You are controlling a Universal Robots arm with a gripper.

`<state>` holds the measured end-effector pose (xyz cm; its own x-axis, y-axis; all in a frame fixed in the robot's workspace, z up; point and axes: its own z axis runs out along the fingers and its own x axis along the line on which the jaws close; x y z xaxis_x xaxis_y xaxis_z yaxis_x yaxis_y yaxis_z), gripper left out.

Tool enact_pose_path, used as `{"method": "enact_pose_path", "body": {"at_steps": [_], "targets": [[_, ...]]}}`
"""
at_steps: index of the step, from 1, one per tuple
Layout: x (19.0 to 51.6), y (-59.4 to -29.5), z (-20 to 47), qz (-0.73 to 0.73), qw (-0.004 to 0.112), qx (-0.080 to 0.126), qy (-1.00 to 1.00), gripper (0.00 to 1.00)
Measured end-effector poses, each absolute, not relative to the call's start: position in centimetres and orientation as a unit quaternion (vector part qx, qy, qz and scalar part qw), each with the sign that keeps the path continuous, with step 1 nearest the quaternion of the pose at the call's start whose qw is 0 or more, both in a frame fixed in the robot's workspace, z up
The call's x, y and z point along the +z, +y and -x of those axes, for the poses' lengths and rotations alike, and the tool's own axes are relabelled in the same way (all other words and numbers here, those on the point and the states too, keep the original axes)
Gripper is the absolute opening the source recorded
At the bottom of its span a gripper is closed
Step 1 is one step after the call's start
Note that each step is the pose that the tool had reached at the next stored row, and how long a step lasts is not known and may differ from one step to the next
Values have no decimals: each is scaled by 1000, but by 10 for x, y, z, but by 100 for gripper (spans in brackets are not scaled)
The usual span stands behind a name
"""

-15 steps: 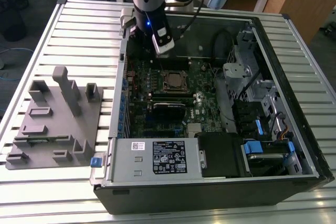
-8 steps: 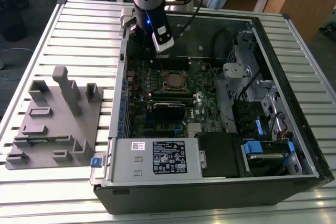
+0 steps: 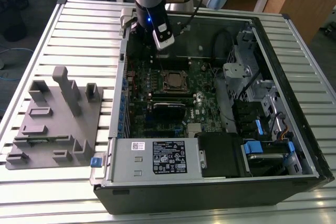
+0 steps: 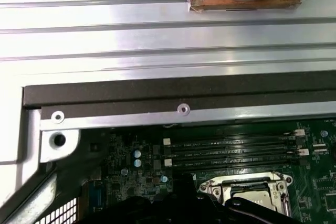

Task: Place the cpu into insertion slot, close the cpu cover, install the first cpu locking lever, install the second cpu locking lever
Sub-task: 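Install the first cpu locking lever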

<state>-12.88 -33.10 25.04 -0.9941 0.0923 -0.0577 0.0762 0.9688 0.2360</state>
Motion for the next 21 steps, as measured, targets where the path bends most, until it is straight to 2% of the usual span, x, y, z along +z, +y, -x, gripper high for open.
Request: {"method": "enact_pose_path", "body": {"at_steps": [21], "targets": [[250, -328, 82, -45, 35, 115, 992, 11]]}}
